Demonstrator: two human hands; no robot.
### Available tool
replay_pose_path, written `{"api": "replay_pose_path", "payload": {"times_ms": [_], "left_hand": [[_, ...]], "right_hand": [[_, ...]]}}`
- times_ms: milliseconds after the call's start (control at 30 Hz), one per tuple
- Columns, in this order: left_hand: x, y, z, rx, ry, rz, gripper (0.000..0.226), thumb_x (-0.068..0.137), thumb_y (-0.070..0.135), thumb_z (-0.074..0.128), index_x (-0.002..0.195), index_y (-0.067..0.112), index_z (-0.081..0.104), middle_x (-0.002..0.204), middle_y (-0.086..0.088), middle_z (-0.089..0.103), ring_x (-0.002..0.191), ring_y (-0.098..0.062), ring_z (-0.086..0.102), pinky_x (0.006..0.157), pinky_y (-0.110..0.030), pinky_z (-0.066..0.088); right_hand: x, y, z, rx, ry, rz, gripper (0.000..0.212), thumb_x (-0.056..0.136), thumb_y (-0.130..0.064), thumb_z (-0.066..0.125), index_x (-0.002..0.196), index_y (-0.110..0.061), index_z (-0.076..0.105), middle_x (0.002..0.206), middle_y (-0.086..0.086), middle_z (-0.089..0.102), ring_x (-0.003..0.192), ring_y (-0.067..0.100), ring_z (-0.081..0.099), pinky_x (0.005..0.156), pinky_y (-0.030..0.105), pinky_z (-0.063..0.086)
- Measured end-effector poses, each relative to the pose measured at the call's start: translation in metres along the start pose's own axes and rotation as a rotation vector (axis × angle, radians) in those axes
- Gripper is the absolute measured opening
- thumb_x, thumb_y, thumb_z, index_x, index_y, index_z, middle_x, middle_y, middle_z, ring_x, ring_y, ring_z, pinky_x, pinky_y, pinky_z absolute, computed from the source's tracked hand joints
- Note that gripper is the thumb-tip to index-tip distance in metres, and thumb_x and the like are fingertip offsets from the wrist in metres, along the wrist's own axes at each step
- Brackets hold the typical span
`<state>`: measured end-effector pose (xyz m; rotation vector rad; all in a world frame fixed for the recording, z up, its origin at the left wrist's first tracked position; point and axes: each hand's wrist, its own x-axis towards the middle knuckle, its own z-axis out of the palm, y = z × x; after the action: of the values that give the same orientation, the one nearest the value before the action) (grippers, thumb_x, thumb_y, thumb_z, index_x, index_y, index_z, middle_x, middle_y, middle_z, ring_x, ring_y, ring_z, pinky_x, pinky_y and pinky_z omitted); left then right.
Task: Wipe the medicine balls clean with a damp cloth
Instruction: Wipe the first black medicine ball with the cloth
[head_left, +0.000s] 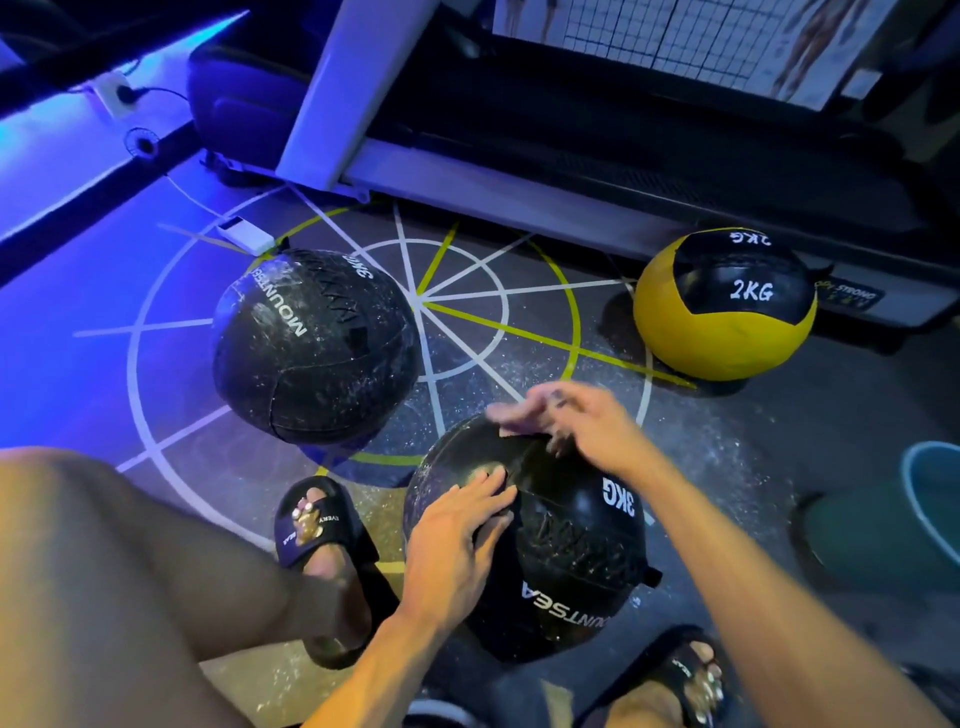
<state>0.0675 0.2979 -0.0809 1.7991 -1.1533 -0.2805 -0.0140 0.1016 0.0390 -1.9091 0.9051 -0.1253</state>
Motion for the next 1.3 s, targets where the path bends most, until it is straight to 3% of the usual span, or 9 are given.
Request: {"api": "replay_pose_path", "payload": {"times_ms": [167,500,667,767,833,933,1033,1167,1300], "left_hand": [[0.019,-0.002,-0.045,0.137,-0.149,-0.014,0.022,0.095,0.038,0.066,0.112,0.031,0.079,0.134,0.02,0.065,0.121,0.002,0.06,0.104,-0.023,0.046],[0.087,0.016,-0.044,0.407,-0.512,0.064,0.082,0.082,0.082,0.03,0.147,0.038,0.053,0.159,0.014,0.043,0.144,-0.017,0.042,0.115,-0.042,0.039],[0.068,-0.01,-0.053,0.276,-0.445,0.08,0.072,0.086,0.079,0.046,0.144,0.039,0.057,0.155,0.021,0.044,0.142,-0.011,0.042,0.116,-0.034,0.035],[0.062,-0.014,-0.057,0.207,-0.425,0.061,0.068,0.086,0.077,0.052,0.143,0.04,0.058,0.154,0.023,0.044,0.142,-0.007,0.041,0.116,-0.029,0.031],[0.06,-0.015,-0.057,0.187,-0.412,0.055,0.066,0.085,0.075,0.055,0.141,0.04,0.059,0.153,0.022,0.045,0.141,-0.006,0.042,0.116,-0.029,0.032],[0.058,-0.018,-0.064,0.15,-0.398,0.045,0.061,0.083,0.072,0.06,0.138,0.046,0.058,0.152,0.029,0.044,0.142,0.005,0.038,0.114,-0.027,0.033],[0.056,-0.022,-0.076,0.124,-0.392,-0.016,0.059,0.079,0.074,0.064,0.134,0.055,0.056,0.15,0.035,0.044,0.141,0.014,0.033,0.114,-0.026,0.031],[0.054,-0.024,-0.082,0.106,-0.388,-0.054,0.057,0.083,0.072,0.067,0.136,0.056,0.055,0.151,0.036,0.042,0.142,0.01,0.034,0.116,-0.034,0.034],[0.056,-0.02,-0.082,0.1,-0.405,-0.069,0.058,0.079,0.058,0.073,0.135,0.053,0.057,0.15,0.034,0.045,0.142,0.008,0.036,0.116,-0.036,0.035]], "right_hand": [[-0.012,0.045,-0.05,0.271,0.613,0.214,0.021,0.107,-0.02,0.049,0.109,-0.024,0.07,0.104,0.003,0.073,0.09,0.022,0.069,0.064,0.03,0.047],[-0.051,0.121,-0.02,1.003,0.714,0.49,0.03,0.099,-0.015,0.065,0.126,-0.003,0.066,0.116,0.014,0.072,0.105,0.025,0.07,0.065,0.025,0.058],[-0.058,0.103,-0.005,0.722,1.015,0.356,0.02,0.094,-0.003,0.067,0.093,-0.021,0.062,0.095,0.003,0.071,0.101,0.03,0.07,0.07,0.026,0.051],[-0.061,0.066,0.032,0.234,0.85,0.132,0.009,0.103,-0.018,0.058,0.102,-0.027,0.058,0.109,-0.006,0.073,0.092,0.014,0.069,0.075,0.035,0.054],[-0.061,0.053,0.075,-0.114,0.509,-0.11,0.036,0.103,-0.01,0.046,0.131,-0.027,0.059,0.14,0.004,0.063,0.124,0.022,0.062,0.102,0.042,0.052],[-0.061,0.06,0.115,-0.459,0.311,-0.399,0.053,0.103,-0.015,0.029,0.155,-0.018,0.041,0.163,0.003,0.032,0.154,0.017,0.023,0.128,0.034,0.013],[-0.057,0.09,0.095,-0.312,0.359,-0.347,0.053,0.105,-0.009,0.029,0.152,-0.032,0.037,0.159,-0.006,0.038,0.151,0.01,0.028,0.127,0.028,0.015],[-0.06,0.11,0.07,0.041,0.562,0.214,0.054,0.108,-0.008,0.035,0.151,-0.039,0.045,0.147,-0.001,0.058,0.128,0.027,0.06,0.113,0.035,0.034],[-0.068,0.053,0.105,-0.14,0.412,-0.203,0.049,0.105,-0.015,0.026,0.152,-0.025,0.037,0.158,-0.005,0.039,0.149,0.005,0.03,0.124,0.017,0.014]]}}
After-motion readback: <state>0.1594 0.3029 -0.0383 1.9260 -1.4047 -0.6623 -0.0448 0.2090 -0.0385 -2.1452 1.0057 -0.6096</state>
